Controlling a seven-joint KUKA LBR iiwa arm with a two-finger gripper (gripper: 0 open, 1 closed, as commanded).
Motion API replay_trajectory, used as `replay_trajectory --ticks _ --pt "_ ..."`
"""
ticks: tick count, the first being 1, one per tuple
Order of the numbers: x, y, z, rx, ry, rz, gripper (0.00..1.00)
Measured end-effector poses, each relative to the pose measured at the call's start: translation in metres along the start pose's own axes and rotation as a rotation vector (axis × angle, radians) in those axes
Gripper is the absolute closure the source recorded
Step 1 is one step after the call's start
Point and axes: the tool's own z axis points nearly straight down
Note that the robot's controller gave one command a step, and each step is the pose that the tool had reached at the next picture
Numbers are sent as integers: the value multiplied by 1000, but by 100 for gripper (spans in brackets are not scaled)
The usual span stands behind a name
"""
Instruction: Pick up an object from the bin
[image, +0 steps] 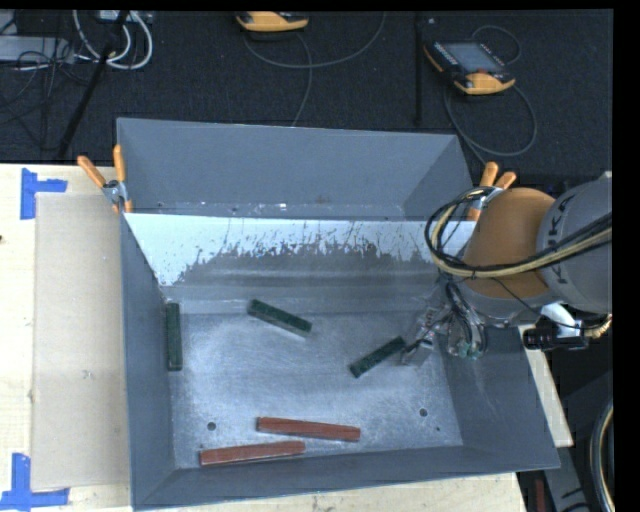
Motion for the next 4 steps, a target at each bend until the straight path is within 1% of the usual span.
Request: replay_trajectory --ticks 1,2,3,4 --pt "0 0 0 0 0 0 0" --pt "14 39 0 -1 2 -80 0" --pt "13 38 0 0 1 -79 100" --pt "0 63 -126 -2 -8 -318 100"
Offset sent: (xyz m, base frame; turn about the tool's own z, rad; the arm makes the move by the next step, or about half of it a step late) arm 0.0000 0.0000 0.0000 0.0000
